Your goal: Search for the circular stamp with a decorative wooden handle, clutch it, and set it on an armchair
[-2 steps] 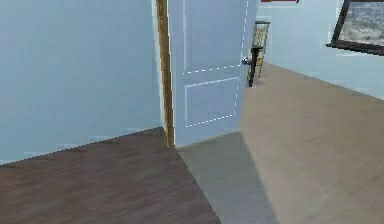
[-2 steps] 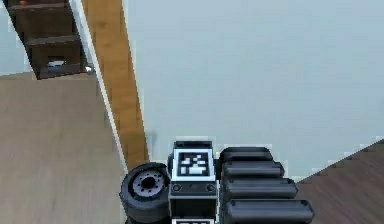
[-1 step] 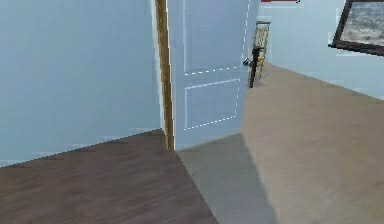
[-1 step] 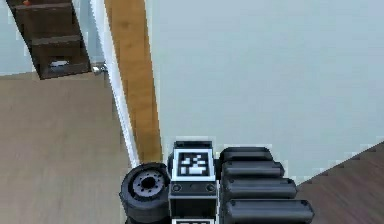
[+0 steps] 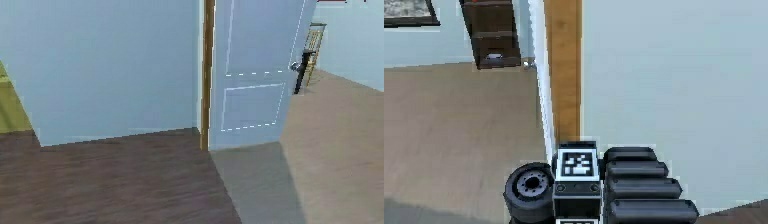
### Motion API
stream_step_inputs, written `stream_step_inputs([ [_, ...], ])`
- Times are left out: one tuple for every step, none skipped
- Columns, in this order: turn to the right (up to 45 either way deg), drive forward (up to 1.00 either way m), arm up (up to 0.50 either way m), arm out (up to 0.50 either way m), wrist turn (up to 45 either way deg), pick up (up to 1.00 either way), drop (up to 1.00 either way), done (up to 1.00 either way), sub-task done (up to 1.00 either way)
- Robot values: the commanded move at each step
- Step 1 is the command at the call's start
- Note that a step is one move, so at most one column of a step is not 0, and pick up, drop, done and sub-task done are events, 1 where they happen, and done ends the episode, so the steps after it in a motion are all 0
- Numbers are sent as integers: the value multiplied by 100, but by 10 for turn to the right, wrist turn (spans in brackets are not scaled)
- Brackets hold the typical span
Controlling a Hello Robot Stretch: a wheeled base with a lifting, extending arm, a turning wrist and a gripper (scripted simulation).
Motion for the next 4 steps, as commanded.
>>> stream_step_inputs([
  [0, 30, 0, 0, 0, 0, 0, 0, 0],
  [-240, 0, 0, 0, 0, 0, 0, 0, 0],
  [0, 30, 0, 0, 0, 0, 0, 0, 0],
  [-360, 0, 0, 0, 0, 0, 0, 0, 0],
])
